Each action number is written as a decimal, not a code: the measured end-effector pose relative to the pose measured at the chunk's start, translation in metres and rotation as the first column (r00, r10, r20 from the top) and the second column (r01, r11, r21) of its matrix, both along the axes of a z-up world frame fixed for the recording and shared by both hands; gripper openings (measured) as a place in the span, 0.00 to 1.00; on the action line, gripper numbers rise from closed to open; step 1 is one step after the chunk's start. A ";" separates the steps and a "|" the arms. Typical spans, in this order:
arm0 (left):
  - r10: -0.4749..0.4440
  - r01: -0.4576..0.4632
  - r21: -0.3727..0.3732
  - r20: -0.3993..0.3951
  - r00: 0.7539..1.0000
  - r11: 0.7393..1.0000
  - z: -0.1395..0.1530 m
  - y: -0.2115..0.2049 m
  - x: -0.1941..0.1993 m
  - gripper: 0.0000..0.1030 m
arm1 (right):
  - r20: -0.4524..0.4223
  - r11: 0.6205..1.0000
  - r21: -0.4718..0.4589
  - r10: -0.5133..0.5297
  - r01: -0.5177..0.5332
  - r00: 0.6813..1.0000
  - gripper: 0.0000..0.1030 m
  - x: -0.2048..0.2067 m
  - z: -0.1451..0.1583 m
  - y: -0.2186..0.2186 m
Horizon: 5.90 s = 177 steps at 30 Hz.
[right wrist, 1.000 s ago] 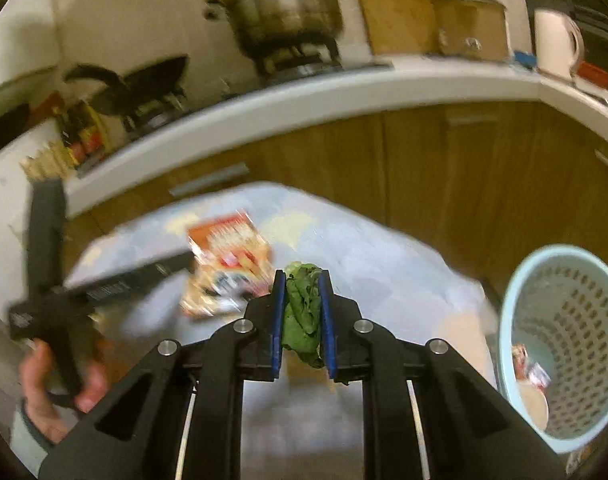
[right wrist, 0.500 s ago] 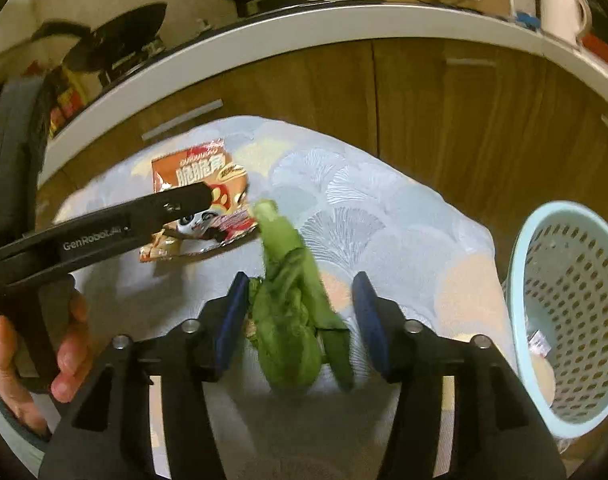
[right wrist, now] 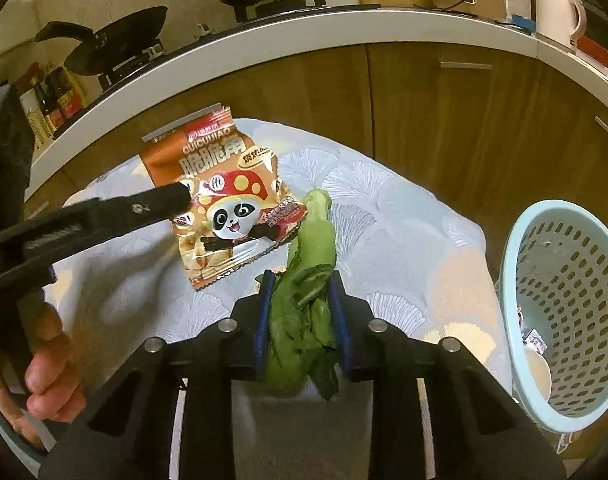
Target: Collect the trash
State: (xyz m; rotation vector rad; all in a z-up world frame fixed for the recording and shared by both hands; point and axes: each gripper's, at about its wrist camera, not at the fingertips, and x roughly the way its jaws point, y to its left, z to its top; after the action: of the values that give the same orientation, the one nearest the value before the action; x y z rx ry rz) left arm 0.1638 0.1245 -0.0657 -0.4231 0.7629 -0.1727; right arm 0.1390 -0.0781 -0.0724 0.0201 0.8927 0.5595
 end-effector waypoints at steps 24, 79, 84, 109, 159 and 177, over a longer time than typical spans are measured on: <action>-0.086 0.085 0.012 0.104 0.991 0.996 0.027 -0.058 -0.009 0.07 | 0.083 0.982 0.123 -0.152 0.141 0.985 0.20 -0.013 0.025 -0.082; -0.186 0.157 0.151 0.201 0.962 0.976 0.078 -0.167 -0.046 0.70 | 0.144 0.914 0.177 -0.391 0.365 0.909 0.53 -0.044 0.097 -0.207; -0.067 0.024 0.167 0.257 0.964 0.986 0.085 -0.117 -0.082 0.76 | 0.229 0.928 0.146 -0.368 0.342 0.901 0.60 -0.067 0.110 -0.168; 0.033 -0.157 0.277 0.403 0.915 0.948 0.062 -0.071 -0.139 0.79 | 0.434 0.840 0.084 -0.515 0.536 0.739 0.81 -0.139 0.095 -0.098; 0.074 -0.195 0.302 0.368 0.927 0.933 0.055 -0.071 -0.137 0.90 | 0.406 0.829 0.075 -0.533 0.555 0.742 0.87 -0.133 0.101 -0.107; 0.080 -0.202 0.299 0.374 0.924 0.933 0.058 -0.070 -0.139 0.92 | 0.408 0.822 0.073 -0.541 0.565 0.735 0.87 -0.135 0.101 -0.108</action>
State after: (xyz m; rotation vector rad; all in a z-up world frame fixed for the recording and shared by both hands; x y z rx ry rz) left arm 0.0244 0.0542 -0.0073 -0.1159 0.3877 0.0209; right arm 0.0037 -0.1858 0.0290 0.1120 0.4430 -0.0360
